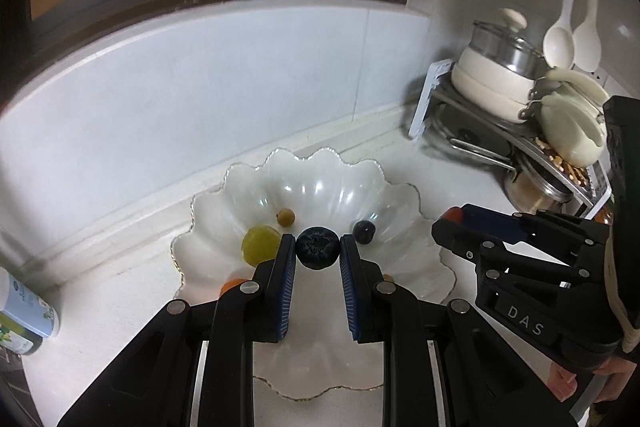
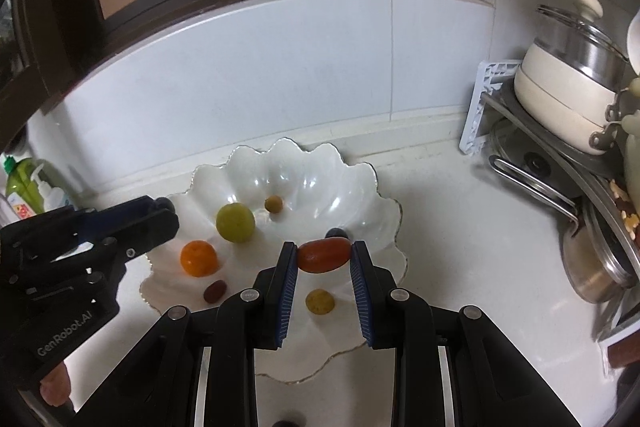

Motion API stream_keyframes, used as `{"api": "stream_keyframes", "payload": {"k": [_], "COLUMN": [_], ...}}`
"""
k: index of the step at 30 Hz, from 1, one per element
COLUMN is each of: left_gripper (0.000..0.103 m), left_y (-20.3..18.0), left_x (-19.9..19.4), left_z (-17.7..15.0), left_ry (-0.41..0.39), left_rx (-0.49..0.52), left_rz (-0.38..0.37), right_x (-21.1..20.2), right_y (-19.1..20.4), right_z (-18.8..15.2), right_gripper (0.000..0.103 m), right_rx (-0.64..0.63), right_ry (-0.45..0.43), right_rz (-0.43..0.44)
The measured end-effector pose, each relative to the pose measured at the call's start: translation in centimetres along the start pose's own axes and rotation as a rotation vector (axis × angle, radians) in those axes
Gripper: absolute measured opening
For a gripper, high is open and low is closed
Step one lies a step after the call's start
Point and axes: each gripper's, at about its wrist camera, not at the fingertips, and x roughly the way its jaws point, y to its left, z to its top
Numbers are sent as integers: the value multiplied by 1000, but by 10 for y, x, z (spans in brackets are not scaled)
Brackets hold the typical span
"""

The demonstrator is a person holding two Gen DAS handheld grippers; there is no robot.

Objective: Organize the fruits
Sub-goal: 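Carry the dark plum and red date with both tools over the white bowl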

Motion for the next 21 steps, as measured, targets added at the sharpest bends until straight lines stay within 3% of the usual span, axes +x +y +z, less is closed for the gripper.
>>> {"api": "stream_keyframes", "payload": {"k": [12,21], "left_gripper": [23,23], "left_y": [17,23], "left_x": [49,75], "left_z": [0,-2], "left_ry": [156,253], "left_rx": [-36,-34], "left_rz": [27,51], "right_x": [35,62], "right_y": [10,6], "right_z": [12,13], "right_gripper": [29,29], "right_rx": [-51,-21], "right_ry": [119,209], "right_rz": [-28,-13]}}
